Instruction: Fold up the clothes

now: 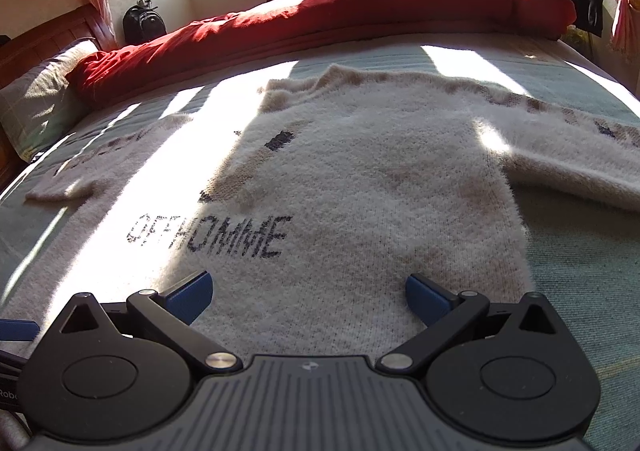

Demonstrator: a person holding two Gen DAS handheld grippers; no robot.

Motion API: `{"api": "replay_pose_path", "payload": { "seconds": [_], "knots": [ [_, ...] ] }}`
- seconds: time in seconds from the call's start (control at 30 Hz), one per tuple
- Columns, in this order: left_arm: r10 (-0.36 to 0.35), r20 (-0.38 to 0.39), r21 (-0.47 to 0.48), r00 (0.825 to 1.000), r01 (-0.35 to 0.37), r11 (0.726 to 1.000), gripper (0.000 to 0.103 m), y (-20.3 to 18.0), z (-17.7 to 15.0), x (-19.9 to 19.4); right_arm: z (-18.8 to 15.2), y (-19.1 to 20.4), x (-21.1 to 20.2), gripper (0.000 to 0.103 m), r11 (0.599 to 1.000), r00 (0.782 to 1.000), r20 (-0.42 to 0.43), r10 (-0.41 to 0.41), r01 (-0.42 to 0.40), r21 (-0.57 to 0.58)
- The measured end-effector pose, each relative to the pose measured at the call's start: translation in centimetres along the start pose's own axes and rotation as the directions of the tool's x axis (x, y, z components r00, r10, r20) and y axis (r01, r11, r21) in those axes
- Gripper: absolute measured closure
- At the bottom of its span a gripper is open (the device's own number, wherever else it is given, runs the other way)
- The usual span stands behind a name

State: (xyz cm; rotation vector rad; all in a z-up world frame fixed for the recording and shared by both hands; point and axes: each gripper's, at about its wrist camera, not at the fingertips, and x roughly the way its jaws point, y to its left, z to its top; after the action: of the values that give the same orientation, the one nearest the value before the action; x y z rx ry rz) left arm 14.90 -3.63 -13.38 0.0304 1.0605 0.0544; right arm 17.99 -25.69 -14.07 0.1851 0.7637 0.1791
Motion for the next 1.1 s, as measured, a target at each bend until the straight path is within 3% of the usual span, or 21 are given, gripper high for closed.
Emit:
{"api": "replay_pose_path", "payload": {
  "seconds": [0.23,0.47,0.8,1.1],
  "knots": [
    [0.017,0.019,0.002,1.0,-0.017,1.0,0.001,-0.3,0.2,-0.1,0.3,0.0,-0.9,0.0,0.999,0.999,0.006,0.038,-0.038,0.004],
    [0.025,0.04,-0.018,0.999,-0.025,1.0,0.0,-0.1,-0.3,-0.1,0.0,1.9,-1.8,0.0,0.993,0.998,-0.001,0.066,-0.065,-0.101],
    [0.051,0.045,-0.047,0.998,-0.049,0.998,0.0,0.1,-1.5,-0.7,-2.3,4.0,-1.7,0.0,0.968,0.999,-0.035,0.033,-0.04,-0.246],
    [0.066,0.024,-0.043,0.998,-0.064,0.997,0.0,-0.3,-1.8,-1.0,-2.7,3.9,-2.0,0.0,0.963,0.999,-0.039,0.03,-0.039,-0.268]
  ]
}}
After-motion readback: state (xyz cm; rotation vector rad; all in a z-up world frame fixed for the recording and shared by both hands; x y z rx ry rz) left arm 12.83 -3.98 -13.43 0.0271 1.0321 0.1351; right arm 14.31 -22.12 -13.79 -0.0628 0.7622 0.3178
